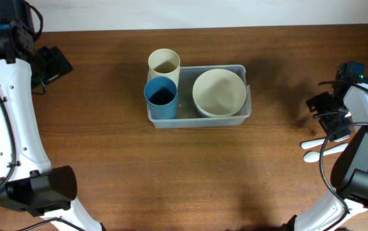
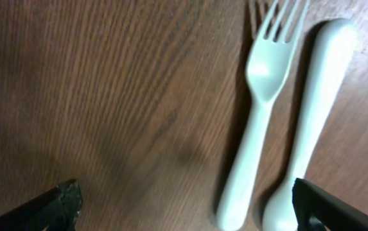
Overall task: Pack container
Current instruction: 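Lower the right gripper over the white fork and grasp it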
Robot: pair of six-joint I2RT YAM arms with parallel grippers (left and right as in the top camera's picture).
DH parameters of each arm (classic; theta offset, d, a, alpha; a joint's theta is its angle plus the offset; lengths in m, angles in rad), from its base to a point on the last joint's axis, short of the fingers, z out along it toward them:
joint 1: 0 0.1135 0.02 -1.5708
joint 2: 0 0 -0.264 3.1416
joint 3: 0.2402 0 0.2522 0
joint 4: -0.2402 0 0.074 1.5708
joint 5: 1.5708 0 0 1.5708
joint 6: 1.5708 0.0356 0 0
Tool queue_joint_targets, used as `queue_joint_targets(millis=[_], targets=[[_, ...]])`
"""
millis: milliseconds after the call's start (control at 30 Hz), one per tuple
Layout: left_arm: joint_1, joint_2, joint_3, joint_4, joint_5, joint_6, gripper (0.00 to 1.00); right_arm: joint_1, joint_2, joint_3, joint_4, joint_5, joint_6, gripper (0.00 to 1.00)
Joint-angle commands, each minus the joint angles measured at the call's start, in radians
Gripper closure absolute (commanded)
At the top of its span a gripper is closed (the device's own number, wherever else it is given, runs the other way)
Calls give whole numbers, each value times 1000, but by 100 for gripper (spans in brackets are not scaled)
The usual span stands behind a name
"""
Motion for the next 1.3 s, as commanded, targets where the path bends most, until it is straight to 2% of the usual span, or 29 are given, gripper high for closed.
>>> queue_joint_targets(millis=[0,1267], targets=[[3,-4,8,-1,-7,8,1,-4,5,-18,14,-10,-9,1],[3,-4,8,-1,-7,8,0,-60,55,-46,44,-29,-28,1]])
